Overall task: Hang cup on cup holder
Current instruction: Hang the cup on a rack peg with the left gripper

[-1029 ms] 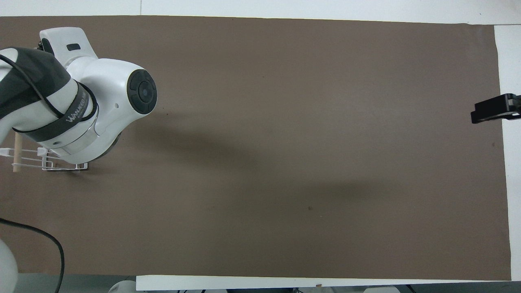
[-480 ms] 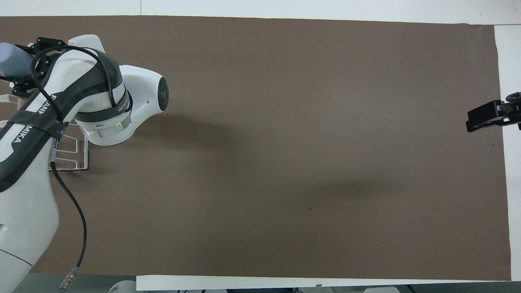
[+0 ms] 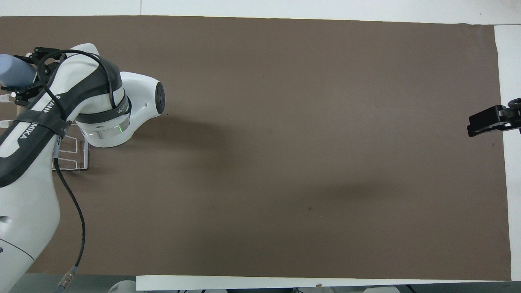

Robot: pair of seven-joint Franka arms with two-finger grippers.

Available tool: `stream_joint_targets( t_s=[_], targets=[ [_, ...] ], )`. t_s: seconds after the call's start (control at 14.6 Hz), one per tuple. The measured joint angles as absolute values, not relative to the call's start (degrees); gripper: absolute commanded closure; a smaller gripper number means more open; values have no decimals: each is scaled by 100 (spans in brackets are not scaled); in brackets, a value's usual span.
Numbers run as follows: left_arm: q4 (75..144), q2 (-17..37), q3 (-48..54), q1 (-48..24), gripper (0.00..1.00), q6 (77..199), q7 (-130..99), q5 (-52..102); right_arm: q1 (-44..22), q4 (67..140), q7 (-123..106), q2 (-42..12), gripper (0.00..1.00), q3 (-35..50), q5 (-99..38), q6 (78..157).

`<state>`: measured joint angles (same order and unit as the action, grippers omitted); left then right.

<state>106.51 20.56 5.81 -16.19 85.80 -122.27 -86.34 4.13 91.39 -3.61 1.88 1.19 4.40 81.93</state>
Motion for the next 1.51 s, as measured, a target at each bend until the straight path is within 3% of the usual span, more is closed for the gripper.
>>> stream_joint_targets(
  t_s=[0.55, 0.62, 0.69, 0.75, 1.51],
  targets=[
    [11047, 2264, 596, -1580, 99, 8576, -13011, -8633, 413, 9167, -361, 225, 0, 119, 437, 7970],
    [11049, 2384, 597, -1540, 75, 8585, -13173, -8633, 413, 9168, -361, 229, 0, 118, 437, 7970],
    [11049, 2502, 602, -1507, 22, 8612, -13295, -8633, 414, 9168, -361, 230, 0, 117, 437, 7970],
    [11048, 2597, 608, -1495, 1, 8638, -13367, -8634, 416, 9169, -361, 231, 0, 115, 437, 7970],
    [10218, 2521, 643, -1534, 0, 8401, -12580, -8554, 418, 9176, -361, 231, 0, 108, 437, 7970]
  ],
)
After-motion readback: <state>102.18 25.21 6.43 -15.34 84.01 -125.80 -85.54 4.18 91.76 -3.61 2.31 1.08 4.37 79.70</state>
